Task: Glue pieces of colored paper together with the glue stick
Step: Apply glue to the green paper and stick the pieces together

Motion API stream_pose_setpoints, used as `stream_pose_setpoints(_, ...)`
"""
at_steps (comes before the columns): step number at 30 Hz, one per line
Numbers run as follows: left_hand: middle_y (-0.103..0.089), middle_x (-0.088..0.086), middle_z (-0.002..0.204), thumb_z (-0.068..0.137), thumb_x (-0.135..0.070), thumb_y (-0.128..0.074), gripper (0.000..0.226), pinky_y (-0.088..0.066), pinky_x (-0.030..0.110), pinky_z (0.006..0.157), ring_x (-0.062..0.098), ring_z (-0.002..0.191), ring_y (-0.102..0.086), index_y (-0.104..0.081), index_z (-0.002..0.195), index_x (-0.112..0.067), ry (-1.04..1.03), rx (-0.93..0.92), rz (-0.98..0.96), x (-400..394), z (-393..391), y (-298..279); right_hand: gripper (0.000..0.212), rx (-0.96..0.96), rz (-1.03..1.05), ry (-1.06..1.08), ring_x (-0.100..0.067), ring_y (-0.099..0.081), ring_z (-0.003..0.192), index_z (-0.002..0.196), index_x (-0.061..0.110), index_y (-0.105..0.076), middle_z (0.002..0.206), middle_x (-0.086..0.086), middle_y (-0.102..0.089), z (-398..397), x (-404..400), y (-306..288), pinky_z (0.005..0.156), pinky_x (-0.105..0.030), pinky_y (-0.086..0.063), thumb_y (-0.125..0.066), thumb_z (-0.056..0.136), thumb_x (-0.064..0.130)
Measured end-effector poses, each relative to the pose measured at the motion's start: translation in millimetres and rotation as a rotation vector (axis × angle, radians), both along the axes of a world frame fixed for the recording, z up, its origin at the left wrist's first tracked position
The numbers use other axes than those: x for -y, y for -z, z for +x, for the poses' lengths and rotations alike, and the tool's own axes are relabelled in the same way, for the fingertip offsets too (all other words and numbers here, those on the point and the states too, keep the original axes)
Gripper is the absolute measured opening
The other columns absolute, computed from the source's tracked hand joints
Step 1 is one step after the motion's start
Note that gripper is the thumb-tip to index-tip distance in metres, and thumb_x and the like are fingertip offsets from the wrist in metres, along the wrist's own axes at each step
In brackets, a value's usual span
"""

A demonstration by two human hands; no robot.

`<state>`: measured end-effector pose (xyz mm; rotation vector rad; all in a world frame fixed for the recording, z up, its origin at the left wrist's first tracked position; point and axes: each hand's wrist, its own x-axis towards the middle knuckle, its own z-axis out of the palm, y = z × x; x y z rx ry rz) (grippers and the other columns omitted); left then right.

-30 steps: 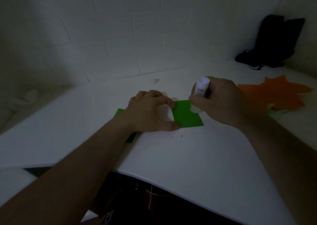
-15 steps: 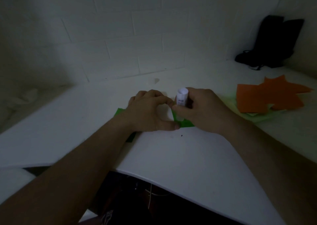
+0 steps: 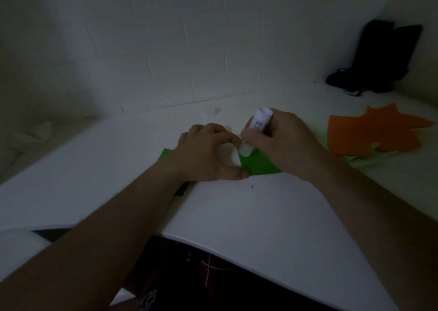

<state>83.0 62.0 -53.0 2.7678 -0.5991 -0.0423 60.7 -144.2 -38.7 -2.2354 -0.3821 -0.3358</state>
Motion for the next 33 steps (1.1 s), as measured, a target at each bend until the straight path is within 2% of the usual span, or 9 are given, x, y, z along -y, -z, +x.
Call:
stream_pose_setpoints(3,-0.040,-0.013,0.147,0.048,-0.094,-0.053,0.084,-0.025,0.044,0.108,0.023,0.137,-0.032,-0.047,0.125,-0.062,0.004,0.001,-0.009,-0.3,0.1,-0.1,0.019,0.016,-0.009,0.027,-0.012,-0.066,0.072,0.081,0.022,-0.067,0.076,0.002,-0.069,1.2,10.3,-2.0,0.074,-0.044,-0.056,-0.068,0.091,0.039)
stream_pose_setpoints(8,-0.041,-0.012,0.147,0.046,-0.094,-0.050,0.089,-0.023,0.038,0.102,0.022,0.136,-0.033,-0.045,0.128,-0.061,0.004,0.005,0.000,0.7,-1.1,-1.1,0.015,-0.044,-0.111,-0.069,0.001,-0.062,0.073,0.088,0.030,-0.063,0.080,0.013,-0.067,-3.5,8.4,1.9,0.064,-0.023,-0.044,-0.067,0.091,0.043)
stream_pose_setpoints(12,-0.042,-0.014,0.145,0.046,-0.095,-0.050,0.089,-0.025,0.038,0.103,0.022,0.135,-0.034,-0.043,0.128,-0.062,-0.007,0.017,-0.001,1.3,-1.0,0.2,0.012,-0.050,-0.164,-0.104,-0.002,-0.062,0.075,0.093,0.032,-0.062,0.084,0.011,-0.068,-3.2,7.6,2.6,0.065,-0.027,-0.048,-0.067,0.091,0.042)
stream_pose_setpoints(14,-0.042,-0.014,0.145,0.046,-0.095,-0.053,0.087,-0.024,0.038,0.102,0.022,0.135,-0.034,-0.040,0.126,-0.063,-0.003,0.017,-0.013,0.2,-0.3,1.1,0.010,-0.053,-0.174,-0.101,-0.001,-0.061,0.074,0.094,0.032,-0.062,0.084,0.011,-0.068,-3.6,10.6,1.0,0.062,-0.023,-0.043,-0.066,0.091,0.041)
stream_pose_setpoints(19,-0.040,-0.015,0.144,0.055,-0.088,-0.069,0.076,-0.021,0.038,0.104,0.021,0.137,-0.031,-0.049,0.124,-0.063,0.010,0.009,-0.023,-0.4,-0.4,1.1,0.007,-0.054,-0.205,-0.095,0.002,-0.061,0.075,0.091,0.033,-0.065,0.082,0.013,-0.067,-1.1,23.4,-0.2,0.058,-0.013,-0.037,-0.067,0.090,0.039)
stream_pose_setpoints(24,-0.041,-0.015,0.143,0.048,-0.095,-0.055,0.080,-0.024,0.042,0.108,0.022,0.137,-0.033,-0.049,0.122,-0.063,0.006,0.013,-0.035,-0.8,-0.2,2.1,0.007,-0.026,-0.203,-0.109,0.000,-0.062,0.073,0.083,0.027,-0.067,0.076,0.014,-0.067,0.9,33.9,-1.9,0.060,-0.007,-0.039,-0.068,0.090,0.030)
stream_pose_setpoints(27,-0.041,-0.016,0.143,0.048,-0.094,-0.056,0.079,-0.024,0.043,0.109,0.022,0.137,-0.032,-0.050,0.120,-0.064,0.003,0.009,-0.049,-1.0,-0.5,2.0,0.006,-0.037,-0.199,-0.097,0.000,-0.064,0.074,0.085,0.026,-0.068,0.078,0.013,-0.069,2.3,39.2,-1.0,0.061,-0.009,-0.041,-0.070,0.090,0.028)
stream_pose_setpoints(30,-0.040,-0.016,0.143,0.048,-0.094,-0.056,0.078,-0.023,0.042,0.109,0.022,0.138,-0.031,-0.050,0.120,-0.064,0.003,0.008,-0.051,-0.8,-1.1,2.0,0.008,-0.050,-0.203,-0.097,0.002,-0.064,0.076,0.083,0.030,-0.066,0.078,0.012,-0.069,4.9,44.3,-1.3,0.064,-0.019,-0.042,-0.070,0.090,0.030)
stream_pose_setpoints(33,-0.040,-0.016,0.142,0.049,-0.094,-0.057,0.080,-0.022,0.042,0.108,0.022,0.139,-0.031,-0.050,0.121,-0.062,-0.001,0.010,-0.053,-0.6,-1.1,2.2,0.015,-0.045,-0.235,-0.108,0.006,-0.061,0.072,0.079,0.033,-0.062,0.075,0.016,-0.065,6.1,47.8,-2.2,0.062,-0.012,-0.037,-0.070,0.091,0.029)
